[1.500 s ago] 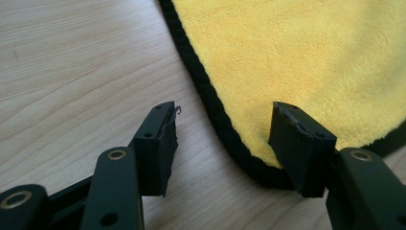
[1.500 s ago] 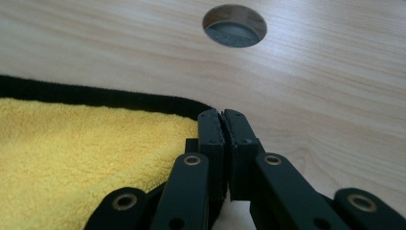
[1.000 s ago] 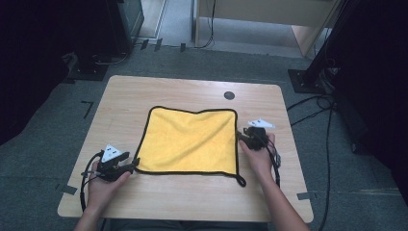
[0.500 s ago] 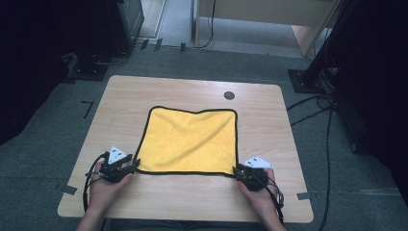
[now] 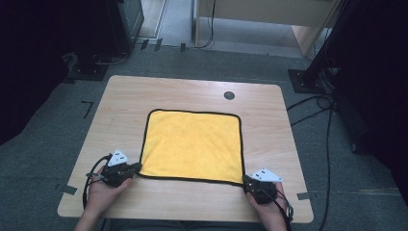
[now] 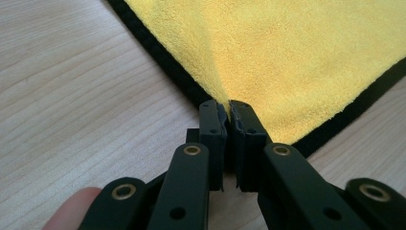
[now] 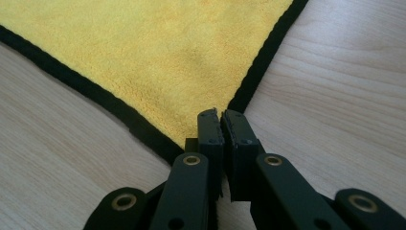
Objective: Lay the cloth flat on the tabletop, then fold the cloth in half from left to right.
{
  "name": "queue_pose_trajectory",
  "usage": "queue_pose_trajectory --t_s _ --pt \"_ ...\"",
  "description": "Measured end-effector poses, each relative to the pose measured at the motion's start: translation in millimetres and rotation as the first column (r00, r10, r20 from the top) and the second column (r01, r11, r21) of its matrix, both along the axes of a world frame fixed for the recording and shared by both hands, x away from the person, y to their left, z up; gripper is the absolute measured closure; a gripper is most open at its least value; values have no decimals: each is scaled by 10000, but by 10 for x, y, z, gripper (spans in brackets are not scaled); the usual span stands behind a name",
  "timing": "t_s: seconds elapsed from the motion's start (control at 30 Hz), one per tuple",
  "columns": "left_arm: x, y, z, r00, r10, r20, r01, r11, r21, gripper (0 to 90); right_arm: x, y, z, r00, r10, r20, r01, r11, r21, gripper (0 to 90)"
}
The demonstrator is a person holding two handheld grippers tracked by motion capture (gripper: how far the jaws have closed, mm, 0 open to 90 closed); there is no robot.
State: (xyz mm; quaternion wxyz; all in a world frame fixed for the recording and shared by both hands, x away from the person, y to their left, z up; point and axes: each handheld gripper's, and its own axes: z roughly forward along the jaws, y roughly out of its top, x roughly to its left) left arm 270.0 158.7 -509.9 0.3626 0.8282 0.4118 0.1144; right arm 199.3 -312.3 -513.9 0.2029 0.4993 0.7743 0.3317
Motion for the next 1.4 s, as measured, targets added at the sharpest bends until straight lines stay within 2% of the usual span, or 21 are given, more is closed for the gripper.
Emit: queue_pose_trajectory --t_s 0.13,0.23,0.27,0.3,0.4,0.53,0.63,0.8,0.87,0.97,1.07,1.33,1.4 --pt "20 28 -8 10000 33 -13 -33 9999 -152 830 5 -14 -3 10000 -65 -28 65 9999 125 851" --pt "21 33 -14 9998 34 200 -32 10000 -91 735 4 -33 -12 9999 -168 -20 169 9994 295 823" --pt "27 32 -15 9995 179 246 -177 9998 -79 679 7 -38 -11 9998 -184 -37 185 9994 308 810" --pt "34 32 -17 9993 288 238 -285 9995 -137 619 8 -42 -8 9996 -259 -78 261 9992 316 785" --pt "52 30 -17 9977 598 315 -596 9982 -60 543 19 -71 -7 9985 -544 19 543 9976 433 663" --pt "57 -12 -23 9958 790 464 -799 9966 195 448 25 -161 54 9927 -1103 479 1044 9881 1133 543" --pt "57 -33 -27 9954 809 521 -824 9962 291 413 39 -201 89 9888 -1352 631 1247 9810 1487 499" --pt "53 -35 -28 9950 837 538 -854 9959 302 411 79 -192 123 9873 -1392 762 1248 9778 1682 481" --pt "53 -36 -28 9950 846 539 -863 9958 298 411 125 -160 154 9888 -1277 778 1110 9755 1900 470" --pt "51 -38 -30 9950 844 536 -860 9959 289 407 236 -82 232 9916 -830 989 655 9835 1685 453" --pt "47 -47 -33 9948 816 609 -840 9957 382 402 349 -3 323 9922 -495 1144 308 9866 1600 446" --pt "40 -61 -36 9947 793 661 -824 9955 461 389 680 261 555 9905 178 1366 -390 9872 1547 431" --pt "39 -62 -37 9946 808 652 -838 9955 439 385 811 370 632 9888 406 1437 -630 9859 1550 430"
